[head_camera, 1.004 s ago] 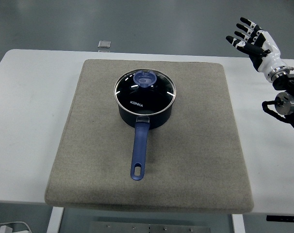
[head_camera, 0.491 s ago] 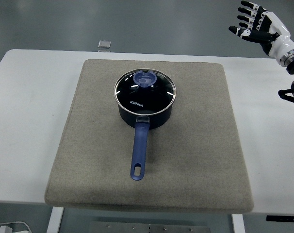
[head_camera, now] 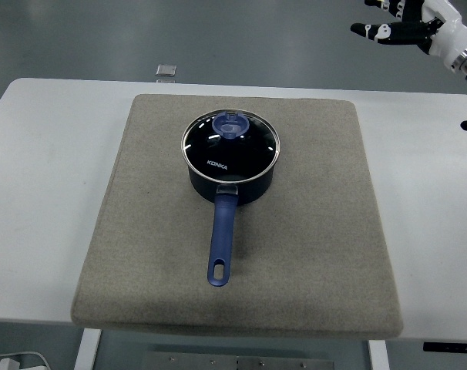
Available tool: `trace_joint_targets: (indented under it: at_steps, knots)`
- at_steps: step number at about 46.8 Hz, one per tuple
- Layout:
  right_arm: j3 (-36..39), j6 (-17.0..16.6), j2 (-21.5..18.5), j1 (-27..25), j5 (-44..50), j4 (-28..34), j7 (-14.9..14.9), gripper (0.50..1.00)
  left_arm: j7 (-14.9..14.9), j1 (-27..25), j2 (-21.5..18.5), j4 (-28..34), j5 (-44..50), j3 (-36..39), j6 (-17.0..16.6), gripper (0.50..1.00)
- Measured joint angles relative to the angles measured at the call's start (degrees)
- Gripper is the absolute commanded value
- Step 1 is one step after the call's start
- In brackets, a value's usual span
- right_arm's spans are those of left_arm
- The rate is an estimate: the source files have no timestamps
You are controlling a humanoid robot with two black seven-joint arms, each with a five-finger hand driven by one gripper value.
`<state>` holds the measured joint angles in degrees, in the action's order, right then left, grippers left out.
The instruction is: Lift the pot lid and place it to the right of the pot.
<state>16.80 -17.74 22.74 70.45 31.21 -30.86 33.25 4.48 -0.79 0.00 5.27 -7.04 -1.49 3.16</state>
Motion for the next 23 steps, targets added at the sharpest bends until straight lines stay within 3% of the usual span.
trace_joint_targets:
  at_steps: [7, 23]
  knots:
    - [-0.13, -3.70, 1.55, 2.39, 0.97, -3.33, 0.88, 0.903, 0.00, 0.00, 0.00, 0.00, 0.01, 0.00, 0.00, 1.000]
    - [-0.16, -5.24, 3.91, 4.64, 13.47, -13.34, 1.76, 0.903, 0.01, 0.02, 0.00, 0.00, 0.01, 0.00, 0.00, 1.000]
